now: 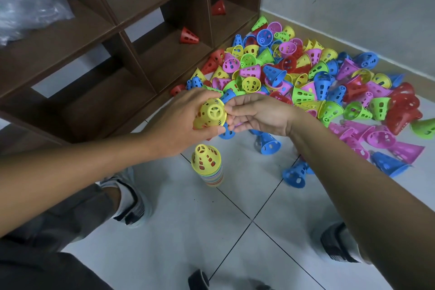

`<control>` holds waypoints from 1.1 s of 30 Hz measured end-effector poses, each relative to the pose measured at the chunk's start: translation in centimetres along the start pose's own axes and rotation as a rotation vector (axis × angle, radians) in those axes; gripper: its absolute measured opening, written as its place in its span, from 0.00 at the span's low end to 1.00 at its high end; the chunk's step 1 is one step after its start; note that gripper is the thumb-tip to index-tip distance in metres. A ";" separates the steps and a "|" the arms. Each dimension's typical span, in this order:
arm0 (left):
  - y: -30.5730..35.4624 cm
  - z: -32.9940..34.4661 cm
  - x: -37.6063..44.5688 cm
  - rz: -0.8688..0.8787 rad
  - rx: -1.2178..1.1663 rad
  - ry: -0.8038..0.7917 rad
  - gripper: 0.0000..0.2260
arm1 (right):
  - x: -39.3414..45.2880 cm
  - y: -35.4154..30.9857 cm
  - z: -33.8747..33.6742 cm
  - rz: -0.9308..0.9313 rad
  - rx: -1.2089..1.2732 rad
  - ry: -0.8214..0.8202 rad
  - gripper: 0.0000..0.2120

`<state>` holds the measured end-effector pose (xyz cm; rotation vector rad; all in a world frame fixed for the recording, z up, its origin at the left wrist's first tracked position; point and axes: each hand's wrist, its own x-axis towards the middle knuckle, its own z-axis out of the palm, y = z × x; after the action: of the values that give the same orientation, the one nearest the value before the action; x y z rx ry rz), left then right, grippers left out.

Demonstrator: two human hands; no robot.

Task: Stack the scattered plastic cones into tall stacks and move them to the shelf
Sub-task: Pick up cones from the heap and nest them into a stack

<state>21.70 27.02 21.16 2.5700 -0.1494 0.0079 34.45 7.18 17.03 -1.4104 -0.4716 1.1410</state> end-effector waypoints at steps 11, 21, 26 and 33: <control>-1.2 0.6 -1.7 -0.024 -0.054 -0.042 0.18 | -2.1 7.2 -6.5 0.489 -0.840 0.335 0.12; -1.7 2.4 -3.8 -0.081 -0.160 -0.109 0.14 | -5.2 17.0 -7.1 0.600 -1.172 0.405 0.16; -2.9 3.8 -4.7 -0.090 -0.101 -0.116 0.21 | -5.4 18.2 -7.2 0.581 -1.201 0.489 0.13; -4.6 5.4 -5.5 -0.160 -0.072 -0.147 0.19 | -5.0 17.9 -7.5 0.441 -1.089 0.648 0.11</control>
<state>16.64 28.58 13.96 2.5021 0.0011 -0.2423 32.56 -4.72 1.02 -2.8152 -0.3062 0.6453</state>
